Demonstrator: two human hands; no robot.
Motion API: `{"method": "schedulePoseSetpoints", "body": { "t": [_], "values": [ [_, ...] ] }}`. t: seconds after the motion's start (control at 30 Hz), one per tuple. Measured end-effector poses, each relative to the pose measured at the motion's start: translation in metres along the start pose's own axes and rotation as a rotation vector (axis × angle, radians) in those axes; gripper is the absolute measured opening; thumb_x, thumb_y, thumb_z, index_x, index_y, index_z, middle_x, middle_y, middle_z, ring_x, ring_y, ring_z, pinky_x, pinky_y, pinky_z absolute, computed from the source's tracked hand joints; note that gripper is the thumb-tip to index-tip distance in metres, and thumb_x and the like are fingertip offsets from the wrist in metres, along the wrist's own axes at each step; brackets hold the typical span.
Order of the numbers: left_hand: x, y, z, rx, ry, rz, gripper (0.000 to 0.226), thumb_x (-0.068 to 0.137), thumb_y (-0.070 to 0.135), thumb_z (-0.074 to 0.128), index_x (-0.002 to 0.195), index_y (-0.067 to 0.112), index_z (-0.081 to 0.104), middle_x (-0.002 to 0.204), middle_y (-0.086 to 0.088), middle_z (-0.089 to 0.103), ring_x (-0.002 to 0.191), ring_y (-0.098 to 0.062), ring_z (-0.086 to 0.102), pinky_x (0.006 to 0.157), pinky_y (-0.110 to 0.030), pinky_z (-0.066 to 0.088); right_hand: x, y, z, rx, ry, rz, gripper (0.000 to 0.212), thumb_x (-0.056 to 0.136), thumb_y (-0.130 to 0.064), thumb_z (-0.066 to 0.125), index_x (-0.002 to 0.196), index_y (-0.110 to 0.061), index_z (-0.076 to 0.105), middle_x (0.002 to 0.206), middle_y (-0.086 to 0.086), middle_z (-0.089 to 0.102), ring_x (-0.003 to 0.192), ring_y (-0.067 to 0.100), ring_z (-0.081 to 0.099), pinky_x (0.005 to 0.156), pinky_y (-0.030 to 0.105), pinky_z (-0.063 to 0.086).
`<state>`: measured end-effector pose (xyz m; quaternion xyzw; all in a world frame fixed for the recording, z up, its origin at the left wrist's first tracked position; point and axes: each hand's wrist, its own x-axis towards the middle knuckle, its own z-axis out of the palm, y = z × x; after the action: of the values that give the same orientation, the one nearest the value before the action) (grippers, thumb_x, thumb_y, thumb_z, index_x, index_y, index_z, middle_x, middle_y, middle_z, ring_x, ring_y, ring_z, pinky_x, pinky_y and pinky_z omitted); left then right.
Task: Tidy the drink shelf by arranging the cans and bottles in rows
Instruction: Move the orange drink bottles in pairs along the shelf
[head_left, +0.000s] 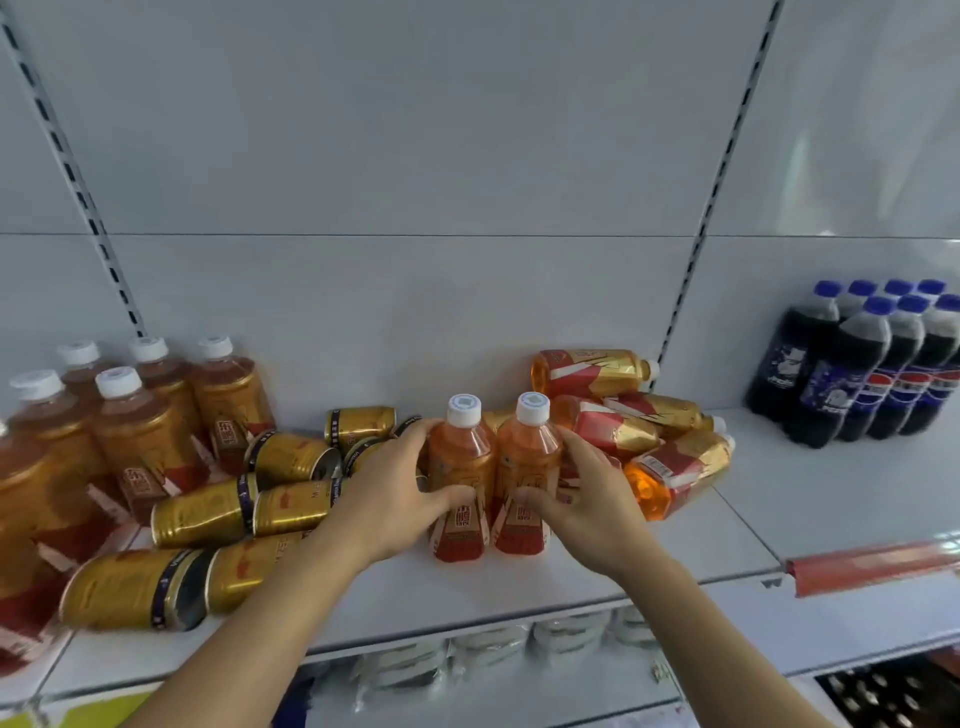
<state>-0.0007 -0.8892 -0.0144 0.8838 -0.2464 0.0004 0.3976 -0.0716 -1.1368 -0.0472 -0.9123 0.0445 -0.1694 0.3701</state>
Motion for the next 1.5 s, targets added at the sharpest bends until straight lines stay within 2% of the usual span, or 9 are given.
{"method": "schedulePoseSetpoints", "body": {
  "t": [0.23,0.33,0.43,0.53,0.7,0.83,0.97,1.17,1.5],
  "values": [
    [0.001,-0.001,0.002,0.056,-0.007,0.013,0.079,0.087,0.050,0.082,0.152,0.041,0.038,0.139,0.021,0.060,0.127,-0.004,0.057,0.102,-0.026,0.046,-0.005,0.001,0.000,-0.083,-0.005,-0.048,0.087,0.087,-0.071,0.069,0.160,-0.045,0.027,0.153,-0.017,0.048,0.143,0.010,0.042,0.112,0.039,0.049],
    [-0.004,0.001,0.003,0.091,0.004,0.024,0.089,0.083,0.053,0.084,0.155,0.043,0.032,0.143,0.021,0.057,0.131,-0.004,0.056,0.109,-0.033,0.049,-0.007,-0.001,0.000,-0.188,-0.001,-0.085,0.099,0.092,-0.072,0.062,0.169,-0.034,0.012,0.170,-0.016,0.031,0.158,0.011,0.022,0.124,0.040,0.032],
    [-0.012,-0.001,0.004,0.172,0.059,0.031,0.103,0.083,0.060,0.081,0.163,0.039,0.020,0.162,0.014,0.042,0.147,-0.011,0.042,0.119,-0.045,0.043,-0.008,0.000,-0.003,-0.291,0.033,-0.127,0.103,0.094,-0.076,0.055,0.170,-0.027,0.006,0.177,-0.010,0.015,0.161,0.012,0.011,0.127,0.036,0.020],
    [-0.024,-0.001,0.004,0.250,0.134,-0.004,0.111,0.086,0.063,0.076,0.168,0.029,0.010,0.173,0.005,0.024,0.157,-0.016,0.026,0.126,-0.044,0.033,-0.010,0.000,-0.003,-0.372,0.134,-0.195,0.100,0.096,-0.077,0.048,0.170,-0.021,0.012,0.178,-0.002,0.016,0.164,0.017,0.011,0.131,0.043,0.022],
    [-0.050,-0.004,-0.002,0.413,0.263,0.055,0.096,0.091,0.061,0.069,0.165,0.018,0.026,0.169,-0.003,0.033,0.155,-0.022,0.029,0.126,-0.039,0.026,-0.025,-0.019,0.003,-0.424,0.344,-0.351,0.083,0.099,-0.057,0.059,0.164,-0.009,0.036,0.173,0.012,0.028,0.163,0.031,0.018,0.129,0.056,0.027],
    [-0.078,-0.010,-0.014,0.541,0.336,0.076,0.084,0.097,0.062,0.060,0.161,0.012,0.037,0.166,-0.009,0.039,0.155,-0.030,0.031,0.125,-0.053,0.032,-0.043,-0.045,0.017,-0.469,0.379,-0.469,0.075,0.101,-0.050,0.063,0.159,-0.005,0.046,0.171,0.017,0.033,0.163,0.036,0.020,0.129,0.058,0.024],
    [-0.111,-0.016,-0.043,0.640,0.394,0.083,0.079,0.101,0.062,0.045,0.159,0.010,0.041,0.165,-0.011,0.040,0.157,-0.032,0.030,0.125,-0.058,0.029,-0.058,-0.079,0.040,-0.493,0.352,-0.531,0.071,0.104,-0.052,0.056,0.158,-0.006,0.048,0.169,0.018,0.037,0.162,0.035,0.021,0.129,0.058,0.024],
    [-0.192,-0.052,-0.111,0.742,0.431,-0.008,0.077,0.102,0.065,0.039,0.162,0.016,0.039,0.172,-0.010,0.030,0.162,-0.031,0.018,0.130,-0.057,0.017,-0.096,-0.150,0.097,-0.579,0.233,-0.525,0.074,0.106,-0.060,0.046,0.161,-0.010,0.045,0.174,0.016,0.027,0.165,0.034,0.012,0.128,0.060,0.023],
    [-0.350,-0.156,-0.228,0.826,0.482,-0.304,0.079,0.101,0.067,0.040,0.161,0.016,0.041,0.170,-0.012,0.033,0.160,-0.035,0.021,0.127,-0.060,0.023,-0.169,-0.298,0.245,-0.491,0.057,-0.695,0.076,0.106,-0.064,0.040,0.162,-0.012,0.043,0.172,0.015,0.033,0.164,0.034,0.015,0.128,0.060,0.025]
  ]
}}
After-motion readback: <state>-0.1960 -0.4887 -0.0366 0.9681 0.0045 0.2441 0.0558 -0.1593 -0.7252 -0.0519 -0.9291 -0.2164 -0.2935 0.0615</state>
